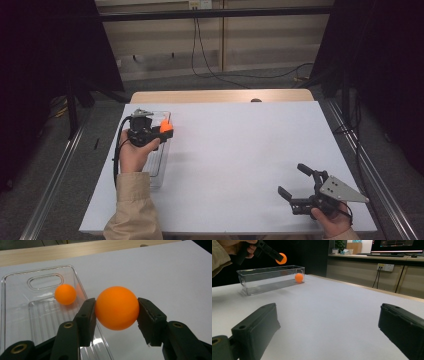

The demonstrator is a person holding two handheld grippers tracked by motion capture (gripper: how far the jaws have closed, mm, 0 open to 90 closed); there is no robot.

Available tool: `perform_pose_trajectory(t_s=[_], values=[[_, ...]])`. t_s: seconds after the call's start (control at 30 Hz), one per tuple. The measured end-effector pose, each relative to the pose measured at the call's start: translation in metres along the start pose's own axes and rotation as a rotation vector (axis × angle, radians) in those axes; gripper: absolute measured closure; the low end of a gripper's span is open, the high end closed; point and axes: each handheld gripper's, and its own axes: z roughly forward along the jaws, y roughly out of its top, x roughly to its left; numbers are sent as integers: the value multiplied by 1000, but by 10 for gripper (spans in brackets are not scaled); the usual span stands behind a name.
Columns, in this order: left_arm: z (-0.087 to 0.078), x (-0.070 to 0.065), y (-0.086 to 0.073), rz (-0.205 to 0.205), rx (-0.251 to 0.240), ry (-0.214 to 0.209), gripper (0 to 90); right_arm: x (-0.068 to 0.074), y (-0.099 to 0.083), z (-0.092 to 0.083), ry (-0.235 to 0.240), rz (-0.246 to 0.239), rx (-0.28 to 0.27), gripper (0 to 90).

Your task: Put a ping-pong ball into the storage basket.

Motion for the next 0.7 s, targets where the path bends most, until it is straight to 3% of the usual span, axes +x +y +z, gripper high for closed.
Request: perform_pose_trajectory(t_s=[0.7], values=[[-2,8,-4,-18,-4,25,508,0,0,0,1,-1,0,25]])
